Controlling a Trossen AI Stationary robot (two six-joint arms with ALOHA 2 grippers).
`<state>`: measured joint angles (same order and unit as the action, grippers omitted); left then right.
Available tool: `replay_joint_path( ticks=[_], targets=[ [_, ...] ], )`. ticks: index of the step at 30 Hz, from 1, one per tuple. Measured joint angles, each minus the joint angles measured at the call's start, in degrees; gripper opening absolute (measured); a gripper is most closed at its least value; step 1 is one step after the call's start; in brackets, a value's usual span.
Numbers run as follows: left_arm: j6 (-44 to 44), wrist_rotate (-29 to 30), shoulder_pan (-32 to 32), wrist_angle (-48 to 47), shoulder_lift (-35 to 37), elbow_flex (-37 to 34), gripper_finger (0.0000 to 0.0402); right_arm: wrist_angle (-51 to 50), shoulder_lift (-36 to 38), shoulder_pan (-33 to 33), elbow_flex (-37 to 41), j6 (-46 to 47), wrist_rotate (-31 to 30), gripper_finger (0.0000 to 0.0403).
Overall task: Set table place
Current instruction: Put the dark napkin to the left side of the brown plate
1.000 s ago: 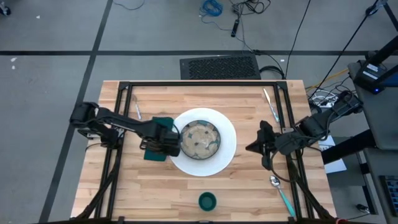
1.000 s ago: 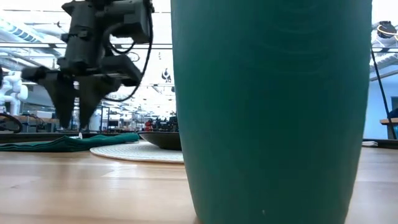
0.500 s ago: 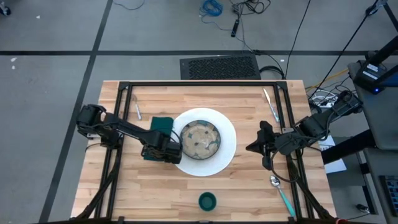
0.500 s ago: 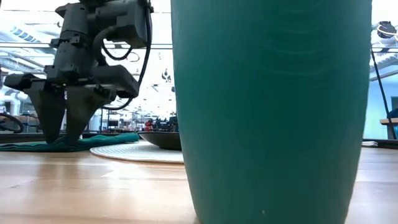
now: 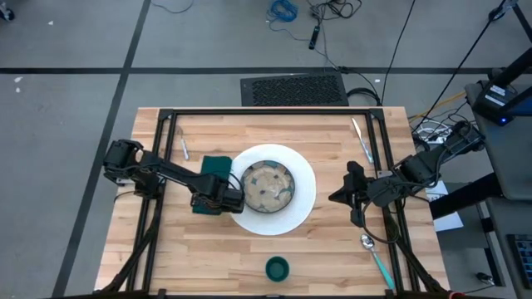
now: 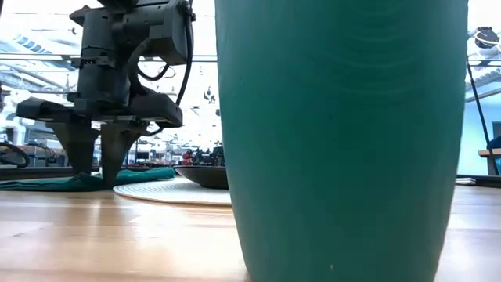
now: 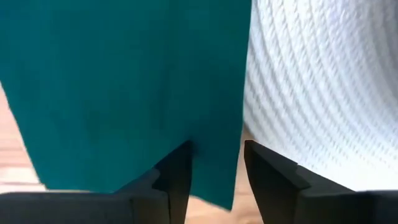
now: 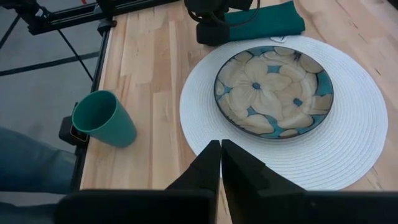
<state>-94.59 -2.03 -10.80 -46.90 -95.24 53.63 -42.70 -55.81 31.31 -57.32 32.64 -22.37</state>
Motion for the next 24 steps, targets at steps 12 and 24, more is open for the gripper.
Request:
replay_joint_path(
  ticks=[12, 24],
  targets=[
    [0.4, 0.0, 0.3, -0.1, -0.3, 0.0, 0.005, 0.0, 0.0, 1.1, 0.0, 0.9, 0.0, 0.0],
    [0.6, -2.8, 0.2, 0.1, -1.5, 0.0, 0.0077, 0.0, 0.0, 1.1, 0.0, 0.9, 0.0, 0.0]
  ],
)
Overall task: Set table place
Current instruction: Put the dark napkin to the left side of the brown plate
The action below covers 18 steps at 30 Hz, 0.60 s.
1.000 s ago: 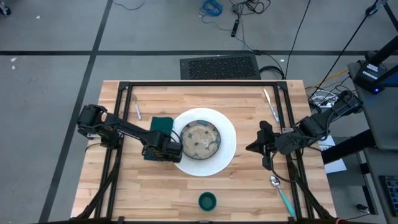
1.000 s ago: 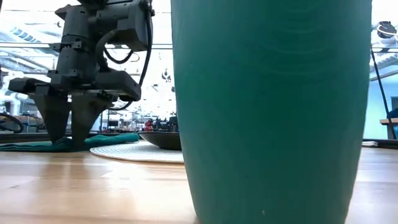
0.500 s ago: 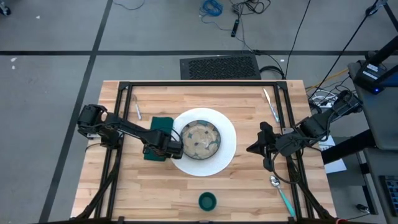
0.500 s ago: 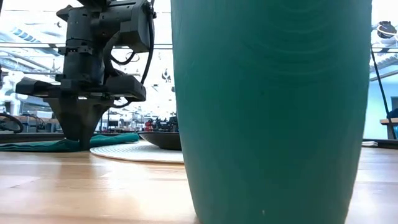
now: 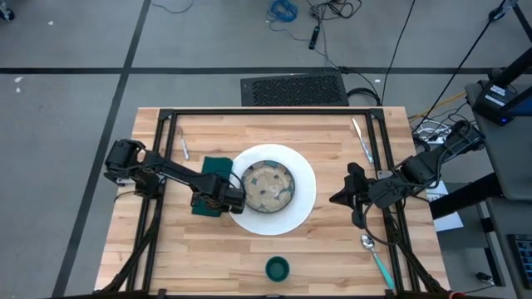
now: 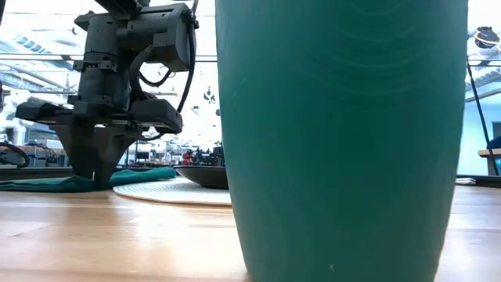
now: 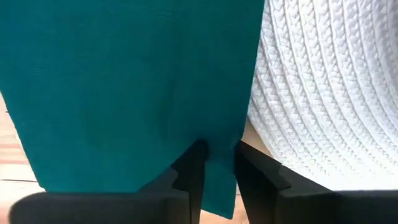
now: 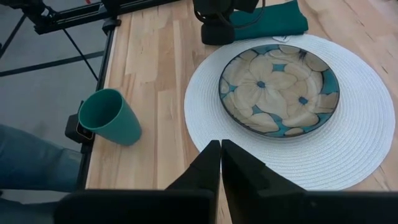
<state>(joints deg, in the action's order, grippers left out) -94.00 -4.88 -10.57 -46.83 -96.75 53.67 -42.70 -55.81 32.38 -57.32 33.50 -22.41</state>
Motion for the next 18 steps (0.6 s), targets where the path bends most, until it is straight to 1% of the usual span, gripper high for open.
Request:
replay_joint_path(
  ticks=[5, 10, 14, 16, 18],
  targets=[
    [0.4, -1.2, -0.1, 0.2, 0.0, 0.0, 0.0107, -0.2, 0.0, 0.0, 0.0, -0.1, 0.0, 0.0],
    [0.8, -1.1, -0.1, 0.2, -0.3, 0.0, 0.0112, -0.7, 0.0, 0.0, 0.0, -0.1, 0.0, 0.0],
    [1.5, -1.2, -0.1, 0.2, -0.6, -0.2, 0.0094, -0.7, 0.0, 0.0, 0.0, -0.1, 0.0, 0.0],
    [1.7, -1.6, -0.1, 0.0, -1.1, -0.3, 0.0075, -0.7, 0.0, 0.0, 0.0, -0.1, 0.0, 0.0],
    [1.8, -2.2, -0.1, -0.1, -1.3, -0.4, 0.0047, -0.7, 0.0, 0.0, 0.0, -0.3, 0.0, 0.0]
  ],
)
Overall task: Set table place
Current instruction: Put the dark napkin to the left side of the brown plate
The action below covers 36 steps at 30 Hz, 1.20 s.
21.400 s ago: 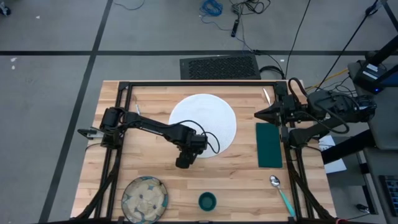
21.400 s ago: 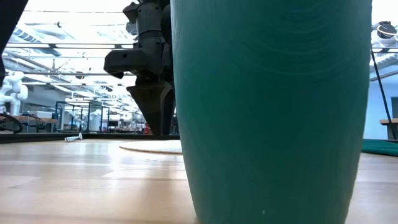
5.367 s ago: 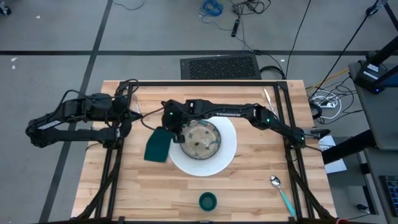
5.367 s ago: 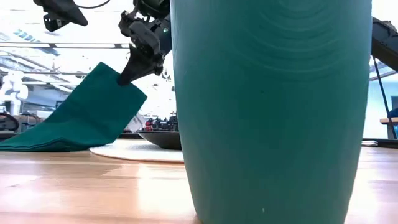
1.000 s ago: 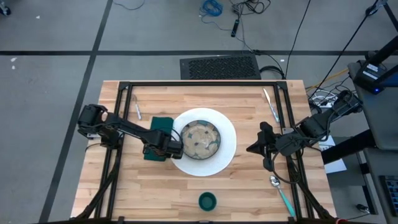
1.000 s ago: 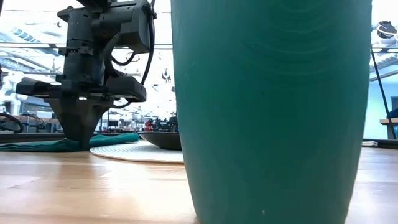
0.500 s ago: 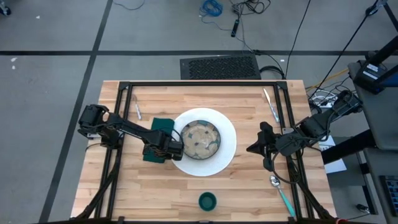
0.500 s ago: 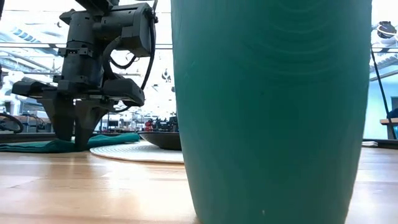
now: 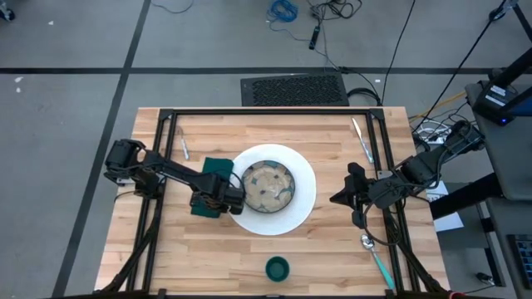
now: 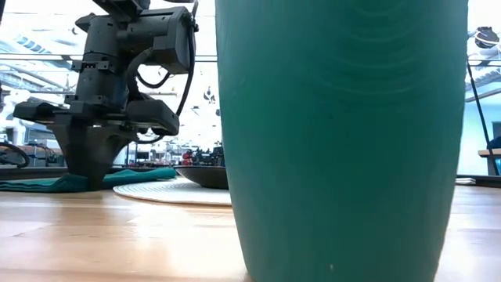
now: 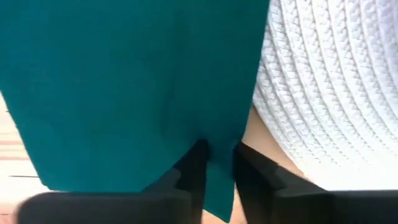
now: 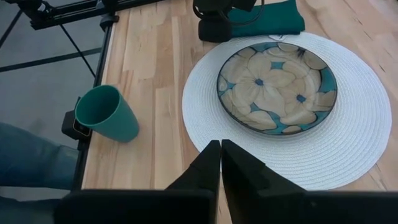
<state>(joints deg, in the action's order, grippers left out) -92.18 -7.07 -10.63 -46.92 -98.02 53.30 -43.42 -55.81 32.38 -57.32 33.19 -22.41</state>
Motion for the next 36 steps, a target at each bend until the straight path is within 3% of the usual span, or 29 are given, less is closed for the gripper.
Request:
replay_joint_path(
  ticks=[3, 9, 18, 31, 36],
  targets=[
    [-1.2, -0.2, 0.0, 0.0, 0.1, 0.2, 0.001, 0.0, 0.0, 0.0, 0.0, 0.3, 0.0, 0.0],
    [-5.0, -1.9, 0.1, -0.2, 0.8, 1.8, 0.0002, 0.0, 0.0, 0.0, 0.0, 0.2, 0.0, 0.0],
    [-5.6, -0.2, 0.1, -0.6, 1.5, 6.0, 0.0, 0.2, 0.0, 0.0, 0.0, -0.4, 0.0, 0.0],
    [-6.5, 1.4, 0.4, 0.4, 1.6, 6.1, 0.0, 0.3, 0.0, 0.0, 0.0, -1.0, -0.3, 0.0],
    [-4.3, 1.3, 0.4, 0.8, 1.6, 6.1, 0.0022, 0.3, 0.0, 0.0, 0.0, -1.1, -0.4, 0.0]
  ],
)
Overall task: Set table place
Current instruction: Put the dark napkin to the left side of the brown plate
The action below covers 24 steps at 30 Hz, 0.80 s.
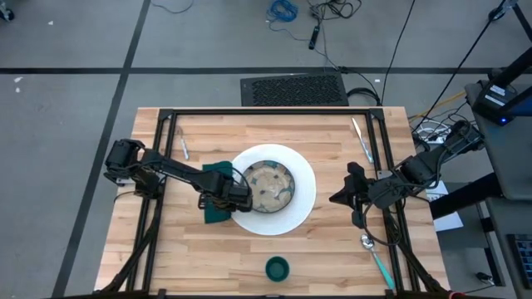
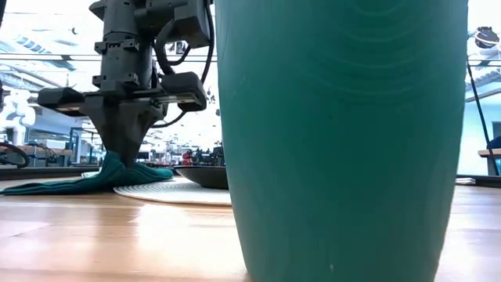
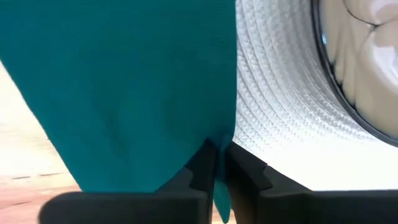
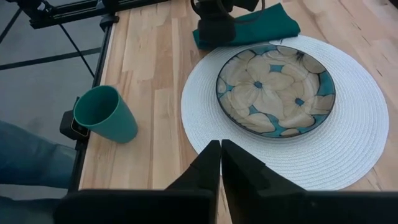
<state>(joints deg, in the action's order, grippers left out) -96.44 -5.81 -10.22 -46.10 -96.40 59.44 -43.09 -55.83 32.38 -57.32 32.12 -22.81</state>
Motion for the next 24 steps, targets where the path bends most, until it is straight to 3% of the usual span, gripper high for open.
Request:
replay_joint_path(
  ticks=[9, 13, 16, 20, 24],
  targets=[
    [0.8, -0.8, 0.0, 0.9, 0.0, 0.0, 0.0108, 0.0, 0.0, 0.0, 0.0, 0.0, 0.0, 0.0],
    [4.0, -1.8, 0.2, 0.1, 0.7, 0.3, 0.0129, 0.0, 0.0, 0.0, 0.0, 0.6, 0.0, 0.0],
    [6.8, -1.5, 0.2, -3.1, 3.4, 2.6, 0.0131, 0.0, 0.0, 0.0, 0.0, 1.5, 0.0, 0.0],
    [8.9, 4.5, 0.5, -13.8, 9.7, 6.0, 0.0122, 0.1, 0.0, 0.0, 0.0, 2.0, 0.0, 0.0],
    [14.6, 6.6, 3.8, -24.1, 15.7, 4.0, 0.0075, 0.1, 0.0, 0.0, 0.0, 2.1, 0.1, 0.0]
  ],
)
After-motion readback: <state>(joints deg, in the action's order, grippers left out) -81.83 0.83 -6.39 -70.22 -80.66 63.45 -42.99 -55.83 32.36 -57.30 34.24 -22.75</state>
